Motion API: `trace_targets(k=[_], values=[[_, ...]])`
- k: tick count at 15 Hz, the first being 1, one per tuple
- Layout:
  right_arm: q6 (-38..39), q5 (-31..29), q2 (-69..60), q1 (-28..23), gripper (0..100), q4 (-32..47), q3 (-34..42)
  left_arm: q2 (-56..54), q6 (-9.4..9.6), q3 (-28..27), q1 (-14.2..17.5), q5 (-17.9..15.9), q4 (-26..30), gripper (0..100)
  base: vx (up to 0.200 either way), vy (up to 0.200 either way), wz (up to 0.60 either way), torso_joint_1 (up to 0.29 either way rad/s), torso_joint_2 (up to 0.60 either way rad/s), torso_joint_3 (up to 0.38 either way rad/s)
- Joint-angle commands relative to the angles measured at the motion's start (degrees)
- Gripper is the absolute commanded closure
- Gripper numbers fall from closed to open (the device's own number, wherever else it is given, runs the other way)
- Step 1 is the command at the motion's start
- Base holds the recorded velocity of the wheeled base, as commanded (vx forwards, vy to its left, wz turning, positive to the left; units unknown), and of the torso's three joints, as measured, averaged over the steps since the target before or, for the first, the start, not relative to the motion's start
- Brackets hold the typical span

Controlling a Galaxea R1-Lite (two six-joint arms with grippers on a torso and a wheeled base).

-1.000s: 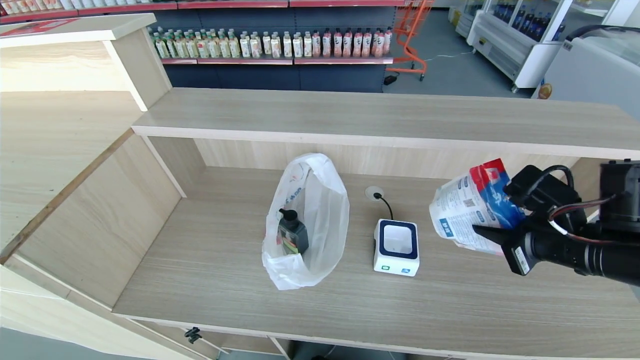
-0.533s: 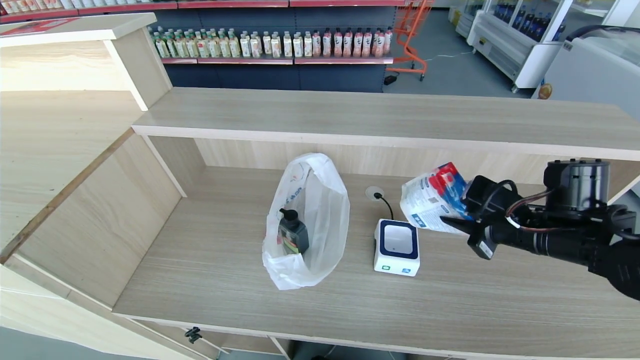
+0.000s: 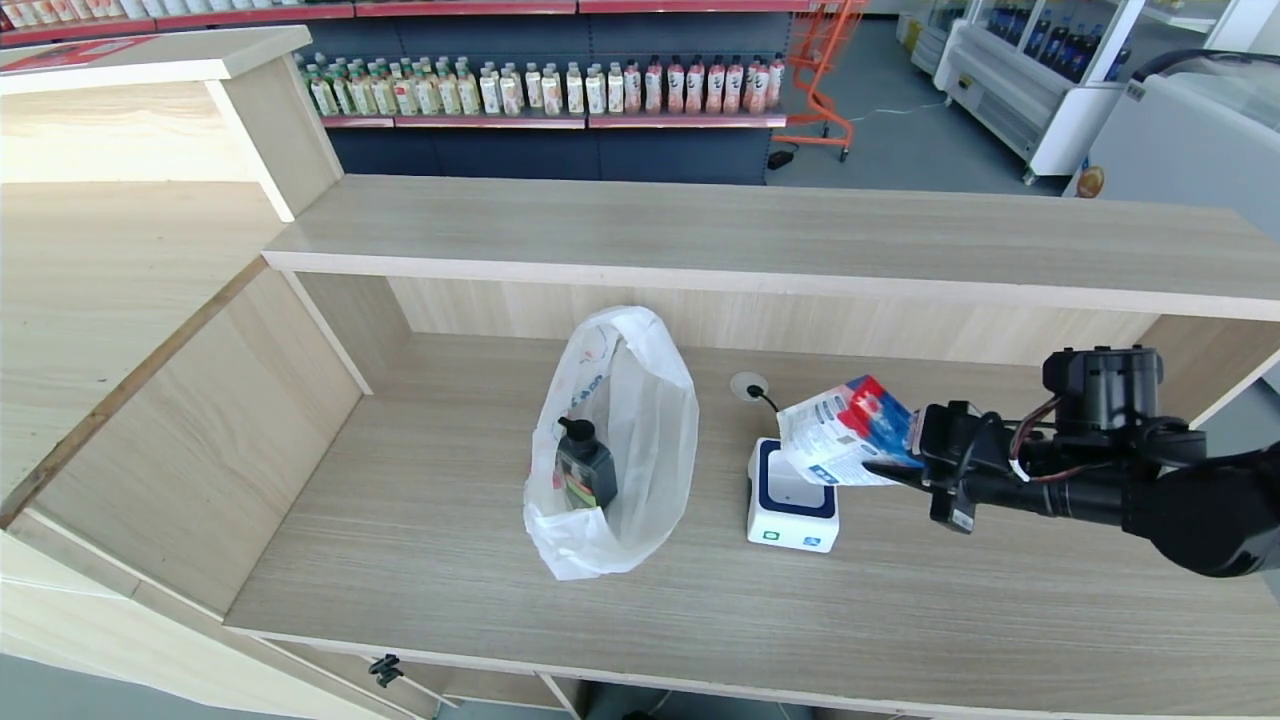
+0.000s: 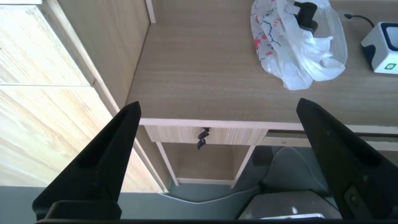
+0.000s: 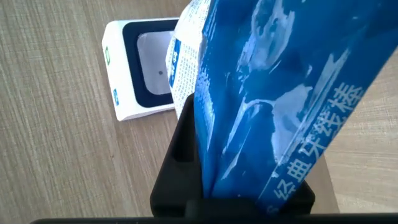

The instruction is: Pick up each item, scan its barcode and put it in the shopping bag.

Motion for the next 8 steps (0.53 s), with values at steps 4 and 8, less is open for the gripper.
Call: trace_targets(k=[4, 8], values=[[-0.8, 3.9, 4.5, -0.1, 100, -2.8, -0.1, 0.1, 0.02, 0.0, 0.0, 0.0, 0.0, 0, 0.0, 0.0, 0.0, 0.0, 0.0, 0.0], [-0.8, 6.9, 8.7, 0.2, 100, -8.5, 0.2, 0.1, 0.02, 0.0, 0.0, 0.0, 0.0, 0, 0.0, 0.0, 0.0, 0.0, 0.0, 0.0]])
